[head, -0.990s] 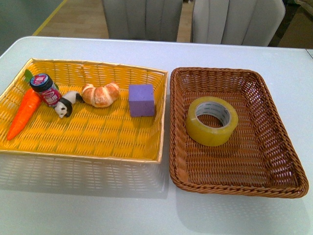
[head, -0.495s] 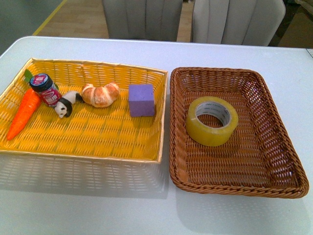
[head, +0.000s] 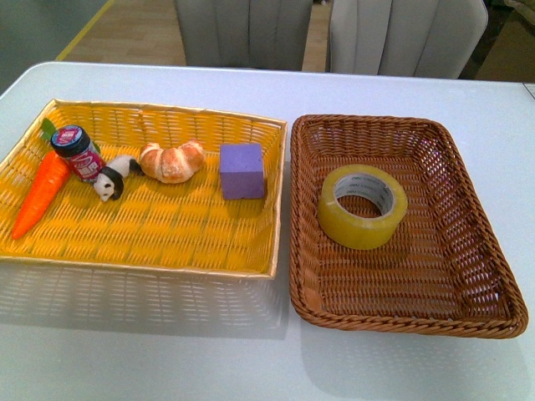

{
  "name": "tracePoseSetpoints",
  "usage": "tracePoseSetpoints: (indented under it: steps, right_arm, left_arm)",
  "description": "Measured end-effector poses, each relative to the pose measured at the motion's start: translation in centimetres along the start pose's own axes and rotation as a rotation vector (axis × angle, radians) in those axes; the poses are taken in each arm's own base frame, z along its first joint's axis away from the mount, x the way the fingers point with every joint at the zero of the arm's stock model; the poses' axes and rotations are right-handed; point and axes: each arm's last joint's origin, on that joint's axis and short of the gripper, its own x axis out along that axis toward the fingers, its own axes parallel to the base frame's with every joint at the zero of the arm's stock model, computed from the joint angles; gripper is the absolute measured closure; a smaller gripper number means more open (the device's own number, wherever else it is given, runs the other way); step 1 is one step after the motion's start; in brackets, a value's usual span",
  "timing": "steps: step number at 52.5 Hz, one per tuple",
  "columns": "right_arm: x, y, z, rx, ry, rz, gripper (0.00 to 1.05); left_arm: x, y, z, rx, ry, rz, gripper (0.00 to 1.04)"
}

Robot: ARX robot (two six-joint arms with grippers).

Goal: Move tape to another basket

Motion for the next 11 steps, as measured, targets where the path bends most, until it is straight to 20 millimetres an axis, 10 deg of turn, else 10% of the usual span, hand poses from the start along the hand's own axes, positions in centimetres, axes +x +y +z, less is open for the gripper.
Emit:
tracePoseSetpoints:
  steps: [11]
  right_arm:
    - [0.00, 0.00, 0.00, 0.000, 0.000, 0.000, 0.09]
  left_arm:
    - [0.00, 0.00, 0.00, 0.000, 0.000, 0.000, 0.09]
